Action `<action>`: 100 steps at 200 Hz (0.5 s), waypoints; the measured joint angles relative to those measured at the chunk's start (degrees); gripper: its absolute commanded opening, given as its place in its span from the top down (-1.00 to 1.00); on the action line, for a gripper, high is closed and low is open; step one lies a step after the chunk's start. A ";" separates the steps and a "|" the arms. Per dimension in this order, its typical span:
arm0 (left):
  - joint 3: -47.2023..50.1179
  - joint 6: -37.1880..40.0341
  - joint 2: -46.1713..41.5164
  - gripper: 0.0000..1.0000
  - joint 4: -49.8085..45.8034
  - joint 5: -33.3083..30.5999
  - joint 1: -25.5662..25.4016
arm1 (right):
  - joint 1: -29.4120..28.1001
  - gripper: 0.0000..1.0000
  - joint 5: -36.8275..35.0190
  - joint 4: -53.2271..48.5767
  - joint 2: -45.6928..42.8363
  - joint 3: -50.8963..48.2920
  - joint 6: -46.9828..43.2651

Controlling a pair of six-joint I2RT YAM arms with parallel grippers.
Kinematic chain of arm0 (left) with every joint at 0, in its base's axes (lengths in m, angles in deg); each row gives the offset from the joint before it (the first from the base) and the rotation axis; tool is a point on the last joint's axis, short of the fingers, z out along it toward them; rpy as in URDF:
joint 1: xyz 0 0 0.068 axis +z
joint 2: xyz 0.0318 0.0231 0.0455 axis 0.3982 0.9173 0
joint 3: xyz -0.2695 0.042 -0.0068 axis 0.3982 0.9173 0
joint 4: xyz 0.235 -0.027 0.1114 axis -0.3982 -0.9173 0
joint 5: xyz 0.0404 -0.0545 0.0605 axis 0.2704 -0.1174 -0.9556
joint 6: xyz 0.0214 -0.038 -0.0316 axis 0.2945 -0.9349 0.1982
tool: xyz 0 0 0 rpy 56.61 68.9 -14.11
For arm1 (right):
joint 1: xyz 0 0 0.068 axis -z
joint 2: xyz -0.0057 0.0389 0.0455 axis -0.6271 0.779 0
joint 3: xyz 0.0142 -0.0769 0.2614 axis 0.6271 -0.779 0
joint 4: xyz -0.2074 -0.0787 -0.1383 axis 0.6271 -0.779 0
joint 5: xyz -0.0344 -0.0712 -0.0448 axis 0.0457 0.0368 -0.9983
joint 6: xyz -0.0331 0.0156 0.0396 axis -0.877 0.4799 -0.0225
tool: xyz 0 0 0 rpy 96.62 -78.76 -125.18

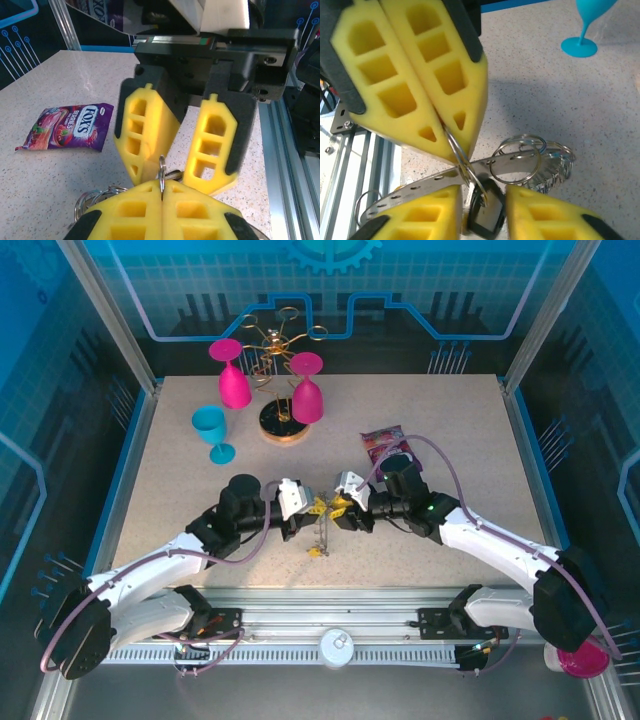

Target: Put the keys on the keyring

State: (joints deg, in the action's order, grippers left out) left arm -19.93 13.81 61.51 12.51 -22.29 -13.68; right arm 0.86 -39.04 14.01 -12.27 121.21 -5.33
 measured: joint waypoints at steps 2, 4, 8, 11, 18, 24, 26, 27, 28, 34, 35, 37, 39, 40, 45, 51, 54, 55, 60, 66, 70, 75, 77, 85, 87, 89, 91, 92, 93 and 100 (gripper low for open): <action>0.00 -0.09 0.00 1.00 0.07 -0.04 0.00 | 0.00 0.68 -0.11 -0.13 0.00 0.00 0.20; 0.00 -0.15 0.00 1.00 0.13 -0.15 0.00 | 0.00 0.70 -0.22 -0.17 0.00 0.00 -0.20; 0.00 -0.50 0.00 1.00 0.26 -0.22 0.00 | 0.00 0.76 -0.50 -0.28 0.00 0.00 -0.17; 0.00 -0.52 0.00 1.00 0.35 -0.31 0.00 | 0.00 0.79 -0.70 -0.44 -0.04 0.02 -0.48; 0.00 -0.90 0.00 1.00 0.59 -0.59 0.00 | -0.09 0.85 -1.36 -0.90 -0.13 0.04 -1.16; 0.00 -1.03 0.00 1.00 0.81 -0.81 0.00 | -0.13 0.90 -1.79 -1.42 -0.28 0.07 -1.38; 0.00 -1.16 0.00 1.00 0.96 -0.85 0.00 | -0.17 0.92 -1.95 -1.53 -0.33 0.07 -1.68; 0.00 -1.18 0.00 1.00 1.07 -0.90 0.00 | -0.22 0.92 -2.05 -1.64 -0.35 0.07 -1.55; 0.02 -1.20 0.00 1.00 1.11 -0.90 0.00 | -0.24 0.93 -2.16 -1.70 -0.35 0.07 -1.51; 0.07 -1.53 0.00 1.00 1.55 -1.16 0.00 | -0.39 0.96 -2.60 -2.10 -0.52 0.09 -2.01; 0.11 -1.64 0.00 1.00 1.64 -1.16 0.00 | -0.39 0.97 -2.67 -2.16 -0.55 0.09 -2.01; 0.11 -1.84 0.00 1.00 1.81 -1.22 0.00 | -0.44 0.98 -2.78 -2.27 -0.57 0.09 -2.32; 0.15 -2.03 0.00 1.00 1.95 -1.25 0.00 | -0.52 0.99 -2.82 -2.38 -0.57 0.11 -2.54; 0.20 -2.05 0.00 1.00 2.08 -1.25 0.00 | -0.57 0.99 -2.91 -2.45 -0.59 0.11 -2.40; 0.33 -2.36 0.00 1.00 2.49 -1.27 0.00 | -0.68 1.00 -3.17 -2.67 -0.61 0.11 -2.95; 0.44 -2.54 0.00 1.00 2.86 -1.25 0.00 | -1.01 1.00 -3.56 -2.97 -0.61 0.11 -3.30; 0.48 -2.69 0.00 1.00 2.99 -1.22 0.00 | -1.20 1.00 -3.80 -3.17 -0.57 0.11 -3.48; 0.50 -2.73 0.00 1.00 3.04 -1.22 0.00 | -1.29 1.00 -3.89 -3.23 -0.57 0.11 -3.58; 0.63 -2.93 0.00 1.00 3.21 -1.20 0.00 | -1.66 1.00 -4.15 -3.37 -0.46 0.15 -3.87; 0.81 -3.30 0.00 1.00 3.34 -1.16 -0.04 | -2.23 1.00 -4.50 -3.56 -0.15 0.33 -4.31; 0.92 -3.48 0.00 1.00 3.45 -1.09 -0.13 | -2.58 1.00 -4.68 -3.85 0.09 0.55 -4.55; 1.07 -3.52 0.02 1.00 3.63 -1.01 -0.15 | -3.10 1.00 -4.96 -4.07 0.57 0.87 -4.90; 1.11 -3.54 0.04 1.00 3.65 -0.98 -0.15 | -3.28 1.00 -5.03 -4.13 0.76 0.98 -4.94; 1.16 -3.72 0.09 1.00 3.69 -0.81 -0.15 | -3.87 1.00 -5.20 -4.35 1.40 1.40 -5.31; 1.16 -3.72 0.11 1.00 3.69 -0.72 -0.15 | -4.04 1.00 -5.29 -4.37 1.55 1.51 -5.35; 1.18 -3.72 0.13 1.00 3.69 -0.61 -0.15 | -4.15 1.00 -5.33 -4.37 1.66 1.62 -5.44; 1.18 -3.72 0.13 1.00 3.69 -0.55 -0.15 | -4.22 0.99 -5.35 -4.39 1.73 1.66 -5.57; 1.18 -3.74 0.13 1.00 3.67 -0.55 -0.15 | -4.31 0.99 -5.38 -4.39 1.77 1.73 -5.60; 1.18 -3.72 0.15 1.00 3.69 -0.52 -0.15 | -4.33 0.99 -5.42 -4.42 1.77 1.75 -5.62; 1.18 -3.72 0.20 1.00 3.74 -0.31 -0.15 | -4.46 0.99 -5.55 -4.44 1.79 1.88 -5.79</action>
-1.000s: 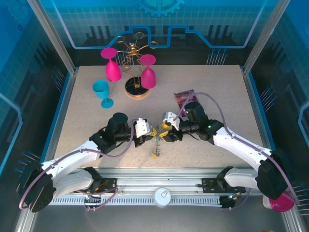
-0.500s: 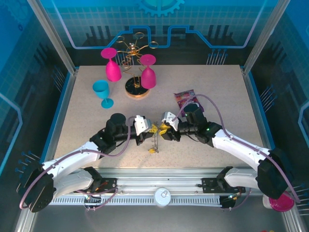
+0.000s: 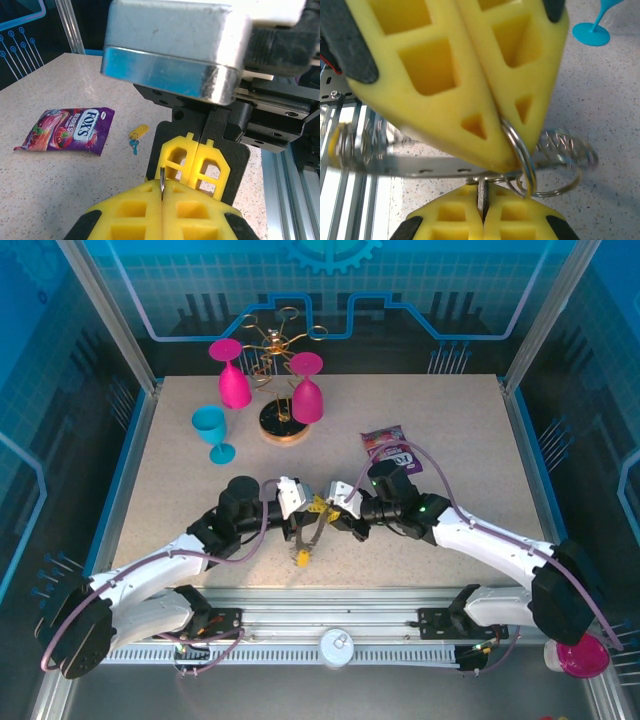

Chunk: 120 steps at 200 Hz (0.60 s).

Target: Put the keys on the keyring

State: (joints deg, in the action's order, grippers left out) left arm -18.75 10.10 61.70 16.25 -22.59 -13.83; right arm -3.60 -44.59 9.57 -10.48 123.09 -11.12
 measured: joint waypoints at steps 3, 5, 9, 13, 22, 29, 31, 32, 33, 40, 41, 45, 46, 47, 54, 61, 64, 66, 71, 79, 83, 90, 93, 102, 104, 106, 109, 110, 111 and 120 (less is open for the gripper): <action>0.00 0.00 0.00 1.00 0.07 0.07 0.00 | 0.00 0.99 -0.02 -0.04 -0.02 0.04 -0.20; 0.00 0.00 0.00 1.00 0.07 0.15 0.00 | 0.00 0.99 -0.02 -0.09 -0.07 0.07 -0.17; 0.00 0.02 0.00 1.00 0.22 0.22 0.00 | 0.02 0.99 -0.09 -0.09 -0.13 0.09 -0.24; 0.00 0.07 0.00 1.00 0.28 0.39 0.00 | 0.09 0.99 -0.22 -0.13 -0.24 0.07 -0.35; 0.00 0.24 0.02 1.00 0.39 0.68 0.00 | 0.31 1.00 -0.35 -0.48 -0.59 0.09 -0.37; 0.00 0.44 0.02 1.00 0.42 0.87 0.00 | 0.61 1.00 -0.42 -0.94 -0.98 0.07 -0.39; 0.00 0.48 0.02 1.00 0.39 0.98 0.00 | 0.72 1.00 -0.44 -1.07 -1.18 0.09 -0.39; 0.00 0.48 0.02 1.00 0.39 1.05 0.00 | 0.79 1.00 -0.44 -1.16 -1.25 0.07 -0.39; 0.00 0.50 0.02 1.00 0.39 1.09 0.00 | 0.85 1.00 -0.44 -1.20 -1.31 0.07 -0.39; 0.00 0.96 0.02 1.00 0.35 1.33 0.00 | 1.38 1.00 -0.50 -1.68 -1.99 0.07 -0.39; 0.00 1.07 0.02 1.00 0.33 1.38 0.00 | 1.42 1.00 -0.50 -1.75 -2.05 0.09 -0.42; 0.00 1.38 0.02 1.00 0.28 1.53 0.02 | 1.70 1.00 -0.59 -1.99 -2.45 0.07 -0.44; 0.00 1.38 0.02 1.00 0.24 1.60 0.02 | 1.77 1.00 -0.61 -2.01 -2.56 0.09 -0.44; 0.00 1.40 0.02 1.00 0.24 1.60 0.00 | 1.90 1.00 -0.63 -2.03 -2.71 0.09 -0.44; 0.00 1.81 0.02 1.00 -0.04 1.75 0.00 | 2.43 1.00 -0.74 -2.32 -3.52 0.09 -0.61; 0.00 2.10 0.02 1.00 -0.37 1.92 0.00 | 2.80 1.00 -0.98 -2.64 -4.31 0.11 -0.83; 0.00 2.36 0.02 1.00 -0.59 1.92 0.00 | 2.89 1.00 -1.07 -2.86 -4.61 0.13 -0.90; 0.00 2.51 0.02 1.00 -0.79 1.95 0.00 | 2.97 1.00 -1.11 -2.97 -4.87 0.17 -1.05; 0.00 2.93 0.02 1.00 -1.16 2.03 0.00 | 3.15 1.00 -1.25 -3.23 -5.38 0.20 -1.29; 0.00 3.32 0.02 1.00 -1.70 2.14 0.02 | 3.26 1.00 -1.46 -3.82 -6.08 0.35 -1.60; -0.02 3.52 0.02 1.00 -1.77 2.16 0.02 | 3.26 1.00 -1.49 -4.26 -6.32 0.44 -1.75; -0.02 3.98 0.02 1.00 -1.79 2.21 0.02 | 3.23 1.00 -1.49 -4.92 -6.60 0.57 -2.01; -0.02 4.35 0.02 1.00 -1.79 2.25 0.02 | 3.23 1.00 -1.49 -5.16 -6.64 0.66 -2.19; -0.04 4.74 0.02 1.00 -2.01 2.32 0.00 | 3.23 1.00 -1.49 -5.88 -6.75 0.94 -2.58; -0.04 4.81 0.02 1.00 -2.01 2.34 0.00 | 3.23 1.00 -1.49 -5.99 -6.78 0.98 -2.60; -0.04 4.87 0.02 1.00 -2.08 2.34 0.00 | 3.23 1.00 -1.49 -6.10 -6.82 0.98 -2.75; -0.04 4.98 0.02 1.00 -2.16 2.38 0.00 | 3.23 1.00 -1.49 -6.27 -6.84 0.98 -2.91; -0.07 5.01 0.02 1.00 -2.21 2.38 0.00 | 3.23 1.00 -1.49 -6.34 -6.84 0.98 -2.95; -0.07 5.01 0.02 1.00 -2.23 2.38 0.00 | 3.23 1.00 -1.49 -6.38 -6.86 1.01 -2.95; -0.17 5.44 0.04 1.00 -2.64 2.36 0.00 | 3.23 1.00 -1.53 -7.13 -7.06 1.01 -3.28</action>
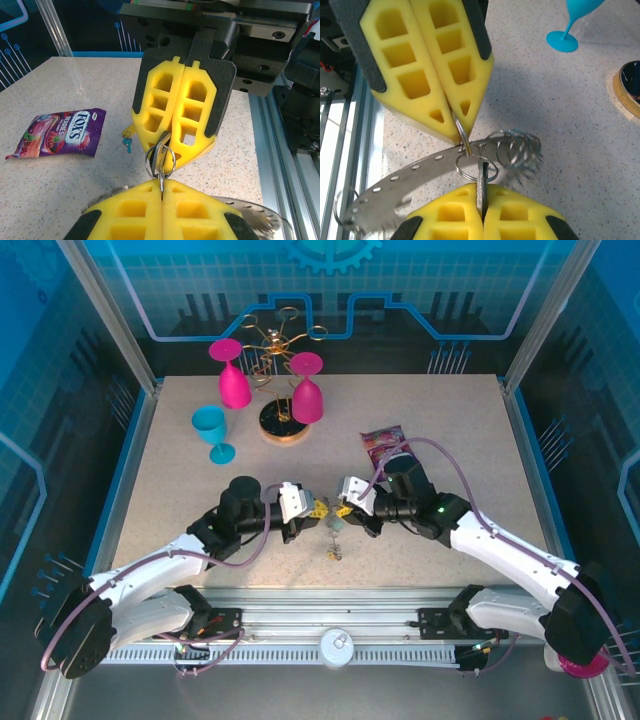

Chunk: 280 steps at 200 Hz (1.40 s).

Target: Put the keys on the keyring

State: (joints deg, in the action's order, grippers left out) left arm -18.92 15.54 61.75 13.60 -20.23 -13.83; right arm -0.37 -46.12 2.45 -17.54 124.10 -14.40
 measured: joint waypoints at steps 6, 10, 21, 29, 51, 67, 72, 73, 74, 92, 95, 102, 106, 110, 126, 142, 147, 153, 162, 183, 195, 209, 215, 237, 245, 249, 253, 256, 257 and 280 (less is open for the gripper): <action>-0.11 0.37 0.00 1.00 -0.28 0.00 0.00 | 0.00 1.00 -0.15 -0.35 -0.07 0.00 -0.28; -0.26 0.52 0.00 1.00 -0.61 0.00 0.00 | 0.00 1.00 -0.17 -0.55 -0.11 0.00 -0.48; -0.76 1.07 0.11 1.00 -1.57 -0.07 0.00 | 0.00 1.00 -0.44 -1.05 -0.26 0.04 -0.85; -1.16 1.51 0.15 1.00 -2.16 -0.07 0.00 | 0.00 1.00 -0.66 -1.49 -0.33 0.15 -1.22; -1.49 2.12 0.22 1.00 -2.71 -0.02 0.00 | -0.07 1.00 -1.18 -2.38 -0.37 0.66 -2.25; -1.49 2.05 0.44 1.00 -2.58 0.22 0.00 | -0.37 1.00 -1.46 -2.91 -0.33 0.83 -3.13; -1.49 1.90 0.55 1.00 -2.56 0.33 0.00 | -0.55 1.00 -1.64 -3.10 -0.20 0.90 -3.39; -1.46 1.90 0.55 1.00 -2.56 0.37 0.00 | -0.57 1.00 -1.66 -3.15 -0.15 0.92 -3.39; -1.46 1.90 0.55 1.00 -2.56 0.39 0.00 | -0.63 1.00 -1.68 -3.17 -0.07 0.94 -3.43; -1.46 0.85 0.85 1.00 -2.45 0.61 0.07 | -1.29 1.00 -2.27 -3.41 1.11 1.18 -4.00; -1.46 0.70 0.87 1.00 -2.34 0.70 0.07 | -1.38 1.00 -2.36 -3.43 1.40 1.22 -4.07; -1.46 0.31 0.96 1.00 -2.01 0.85 0.11 | -1.60 1.00 -2.58 -3.43 2.03 1.29 -4.24; -1.46 0.04 0.98 1.00 -1.79 0.87 0.13 | -1.68 1.00 -2.73 -3.45 2.34 1.33 -4.33; -1.46 -0.11 1.01 1.00 -1.62 0.94 0.13 | -1.79 1.00 -2.82 -3.43 2.67 1.38 -4.42; -1.46 -0.98 1.09 1.00 -0.92 1.31 0.17 | -2.12 1.00 -2.99 -3.43 3.41 1.57 -4.59; -1.46 -1.11 1.25 1.00 -0.81 1.46 0.17 | -2.16 1.00 -3.02 -3.30 3.50 1.84 -4.61; -1.46 -1.11 1.27 1.00 -0.81 1.46 0.17 | -2.16 1.00 -3.02 -3.04 3.48 1.88 -4.61; -1.44 -1.11 1.31 1.00 -0.83 1.49 0.17 | -2.16 1.00 -3.04 -2.73 3.48 1.88 -4.61; -1.44 -1.09 1.40 1.00 -0.83 1.49 0.22 | -2.14 1.00 -3.23 -2.29 3.48 1.88 -4.59; -1.44 -1.07 1.62 1.00 -0.87 1.51 0.33 | -2.01 1.00 -3.85 -1.62 3.26 1.88 -4.46; -1.44 -0.94 1.66 1.00 -1.05 1.49 0.39 | -1.99 1.00 -4.09 -1.29 2.82 1.88 -4.35; -1.44 -0.85 1.66 1.00 -1.42 1.46 0.44 | -1.99 1.00 -4.46 -0.96 1.86 1.88 -4.13; -1.44 -0.68 1.66 1.00 -1.64 1.44 0.44 | -1.99 1.00 -4.55 -0.79 1.42 1.88 -4.11; -1.46 0.24 1.68 1.00 -2.60 1.16 0.44 | -1.95 1.00 -4.85 -0.61 -0.15 1.88 -4.13; -1.49 0.68 1.70 1.00 -2.60 1.01 0.44 | -1.99 1.00 -4.87 -0.83 -0.48 1.88 -4.13; -1.55 0.87 1.73 1.00 -2.67 0.94 0.44 | -1.99 1.00 -4.92 -0.87 -0.55 1.88 -4.15; -1.62 1.05 1.73 1.00 -2.80 0.83 0.44 | -1.99 1.00 -4.94 -0.94 -0.61 1.88 -4.15; -1.73 1.25 1.73 1.00 -3.02 0.81 0.42 | -1.99 1.00 -5.05 -1.09 -0.63 1.88 -4.17; -1.75 1.31 1.73 1.00 -3.04 0.81 0.44 | -1.99 1.00 -5.09 -1.11 -0.63 1.88 -4.17; -2.69 2.56 2.34 1.00 -4.59 0.57 0.42 | -1.99 1.00 -6.03 -2.21 -0.70 1.88 -4.61</action>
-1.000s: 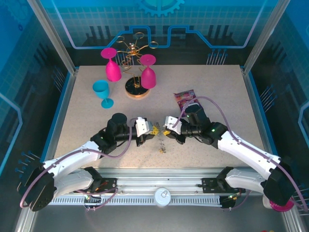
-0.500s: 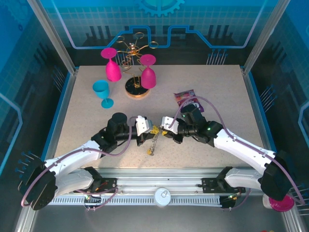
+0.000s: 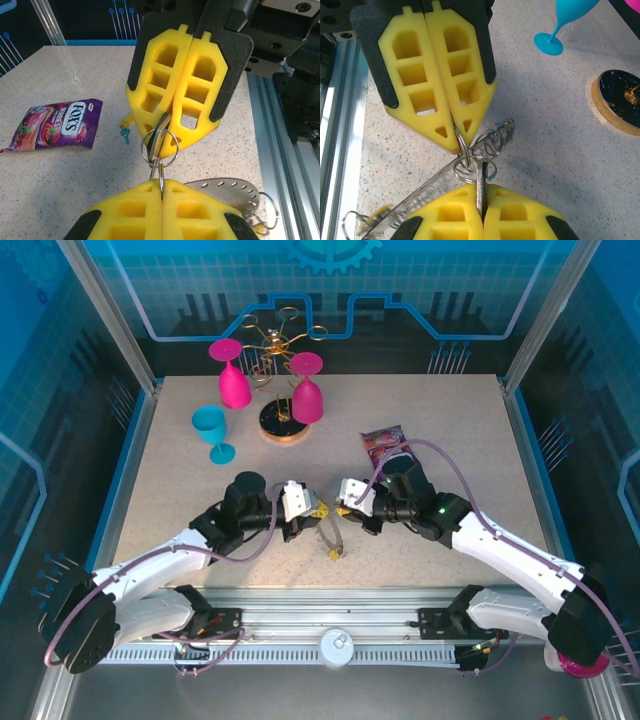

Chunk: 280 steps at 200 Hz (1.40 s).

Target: Put the keys on the keyring

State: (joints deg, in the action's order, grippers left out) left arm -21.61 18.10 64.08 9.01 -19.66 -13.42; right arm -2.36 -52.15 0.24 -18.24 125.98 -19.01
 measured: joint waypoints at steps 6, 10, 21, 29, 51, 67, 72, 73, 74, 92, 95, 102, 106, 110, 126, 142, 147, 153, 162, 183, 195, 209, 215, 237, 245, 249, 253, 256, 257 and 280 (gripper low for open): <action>-0.22 0.07 0.28 0.93 -0.33 -0.20 0.00 | 0.00 1.00 -0.26 -0.33 0.00 0.00 -0.09; -0.37 0.24 0.46 0.77 -0.52 -0.22 0.00 | -0.02 1.00 -0.42 -0.52 0.00 0.00 -0.24; -0.66 0.66 0.85 0.32 -0.90 -0.42 0.00 | -0.04 1.00 -1.16 -1.16 0.00 0.00 -0.48; -0.70 1.05 0.96 0.10 -1.55 -0.96 -0.02 | -0.07 1.00 -2.08 -1.51 -0.04 0.13 -0.74; -0.13 -0.02 0.96 -0.14 -1.88 -2.69 0.09 | -0.44 1.00 -5.01 -4.28 -0.02 2.49 -1.79; 2.62 -2.97 -0.63 -0.29 0.33 -4.85 0.26 | -1.14 1.00 -6.78 -5.09 0.26 4.55 -2.60; 3.85 -3.91 -1.57 -0.34 1.22 -5.75 0.31 | -1.38 1.00 -7.26 -5.29 0.46 5.07 -2.86; 4.02 -4.17 -1.70 -0.35 1.36 -5.90 0.31 | -1.44 1.00 -7.37 -5.33 0.52 5.25 -2.91; 4.39 -4.55 -1.99 -0.37 1.64 -6.14 0.33 | -1.49 1.00 -7.48 -5.35 0.57 5.33 -2.93; 9.11 -8.35 -7.06 -0.58 4.48 -10.38 0.39 | -2.45 1.00 -8.52 -5.97 2.05 7.08 -3.54; 9.79 -9.33 -8.02 -0.60 4.96 -11.30 0.39 | -2.64 1.00 -8.63 -6.01 2.36 7.39 -3.67; 11.19 -10.84 -10.40 -0.65 5.90 -13.60 0.39 | -3.17 1.00 -8.92 -5.99 3.26 7.96 -3.76; 11.78 -11.43 -11.58 -0.69 6.36 -14.93 0.39 | -3.52 1.00 -8.94 -6.05 3.80 8.31 -3.89; 12.35 -12.28 -13.07 -0.72 6.88 -16.68 0.39 | -3.93 1.00 -8.92 -6.01 4.48 8.72 -3.89; 13.49 -15.56 -18.36 -0.79 8.39 -24.28 0.42 | -5.99 1.00 -8.90 -5.92 7.37 10.75 -3.87; 13.53 -18.29 -22.88 -0.82 9.51 -32.28 0.87 | -8.63 1.00 -8.17 -4.76 10.49 12.90 -3.34; 13.51 -19.17 -24.37 -0.82 9.68 -34.88 1.16 | -9.49 1.00 -7.65 -4.11 11.47 13.53 -2.75; 13.51 -20.41 -26.08 -0.82 9.75 -37.62 1.62 | -10.43 1.00 -7.10 -3.02 12.55 14.12 -1.86; 13.46 -22.01 -27.98 -0.82 9.75 -40.96 2.05 | -11.63 1.00 -6.29 -1.14 14.05 14.69 -0.46; 12.52 -25.97 -30.53 -0.83 9.33 -48.24 2.60 | -12.98 1.00 -5.38 3.78 17.57 14.93 3.72; 11.91 -27.65 -30.75 -0.84 9.18 -51.19 2.78 | -13.07 1.00 -5.49 5.95 20.15 14.95 5.86; 11.56 -29.35 -30.62 -0.84 8.72 -53.48 3.15 | -12.81 1.00 -5.90 7.39 23.52 14.93 7.67; 11.52 -30.32 -30.40 -0.84 8.28 -54.42 3.41 | -12.66 1.00 -6.08 7.65 24.85 14.84 8.22; 11.50 -33.14 -28.87 -0.84 6.49 -56.00 4.22 | -10.91 1.00 -7.08 8.00 27.26 13.70 9.11; 11.50 -34.14 -28.13 -0.84 5.84 -56.39 4.44 | -9.97 1.00 -7.50 7.93 27.32 13.29 9.09; 11.50 -34.77 -27.69 -0.84 5.51 -56.52 4.52 | -9.51 1.00 -7.67 7.82 27.32 13.18 9.05; 11.50 -35.28 -27.30 -0.84 5.25 -56.63 4.59 | -8.85 1.00 -7.85 7.80 27.30 13.07 8.87; 11.50 -35.65 -26.95 -0.84 4.94 -56.68 4.61 | -8.46 1.00 -7.96 7.80 27.30 13.03 8.81; 11.50 -35.78 -26.88 -0.84 4.90 -56.68 4.63 | -8.35 1.00 -8.04 7.78 27.30 13.00 8.74; 11.50 -38.56 -24.72 -0.84 3.34 -56.83 4.87 | -5.42 1.00 -9.49 6.78 26.62 12.17 6.16</action>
State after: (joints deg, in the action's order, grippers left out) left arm -10.11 -20.46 39.36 12.36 -76.49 -8.54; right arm -7.78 -61.64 7.01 8.38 138.15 -12.85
